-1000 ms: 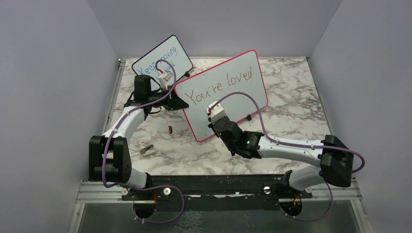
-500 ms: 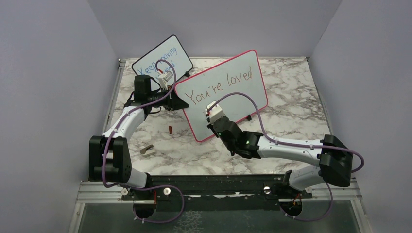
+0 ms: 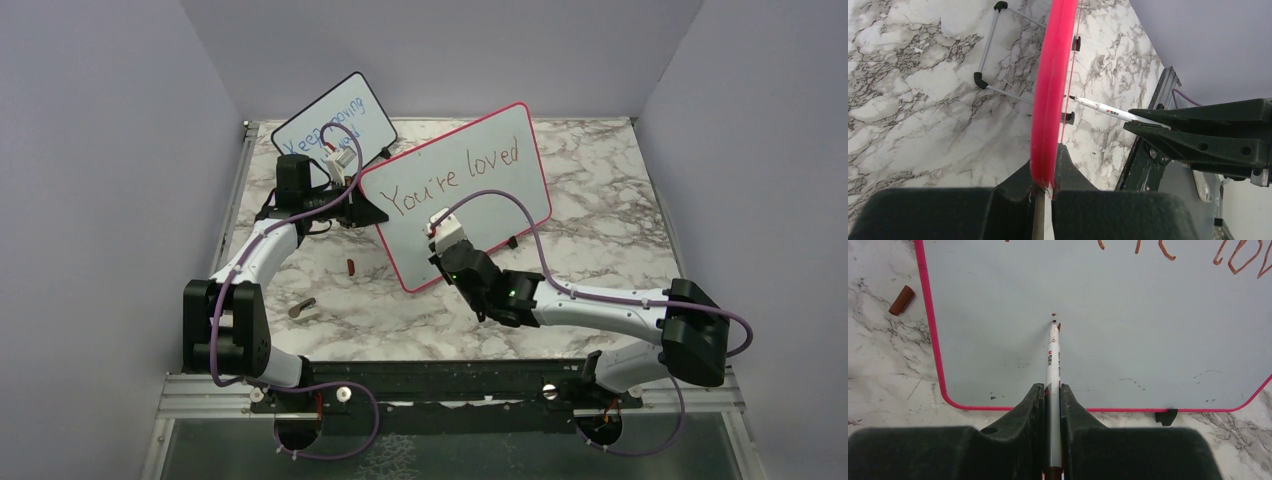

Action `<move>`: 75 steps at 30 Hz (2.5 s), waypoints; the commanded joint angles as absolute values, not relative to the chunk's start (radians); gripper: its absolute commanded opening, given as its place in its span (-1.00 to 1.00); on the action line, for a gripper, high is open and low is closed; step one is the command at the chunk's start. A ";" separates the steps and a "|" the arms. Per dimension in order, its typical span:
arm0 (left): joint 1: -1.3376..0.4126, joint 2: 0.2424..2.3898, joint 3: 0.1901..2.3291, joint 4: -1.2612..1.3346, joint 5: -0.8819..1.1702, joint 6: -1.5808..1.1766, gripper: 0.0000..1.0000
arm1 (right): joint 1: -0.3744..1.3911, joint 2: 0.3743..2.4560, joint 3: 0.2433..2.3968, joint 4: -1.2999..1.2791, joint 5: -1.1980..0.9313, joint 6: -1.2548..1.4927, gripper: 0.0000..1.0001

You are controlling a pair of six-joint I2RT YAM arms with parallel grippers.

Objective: Write a sentence on the whiteboard

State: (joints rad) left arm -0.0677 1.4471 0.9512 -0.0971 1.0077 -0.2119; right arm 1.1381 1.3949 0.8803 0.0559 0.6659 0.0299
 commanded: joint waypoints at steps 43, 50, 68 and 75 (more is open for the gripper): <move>-0.058 1.441 0.937 -0.143 0.899 -0.199 -1.00 | 1.144 1.436 0.895 0.138 0.692 0.009 -0.99; -0.059 1.443 0.939 -0.143 0.897 -0.200 -1.00 | 1.144 1.436 0.898 0.115 0.635 0.009 -0.99; -0.058 1.444 0.939 -0.143 0.894 -0.199 -1.00 | 1.144 1.409 0.869 0.012 0.567 -0.003 -0.99; -0.060 1.446 0.939 -0.146 0.893 -0.198 -1.00 | 1.144 1.403 0.847 -0.034 0.596 0.026 -0.99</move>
State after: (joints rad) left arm -0.0677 1.4471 0.9512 -0.0998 1.0046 -0.2039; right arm 1.1400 1.4128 0.8757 0.0383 0.6098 -0.0006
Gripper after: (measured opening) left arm 0.040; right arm 0.170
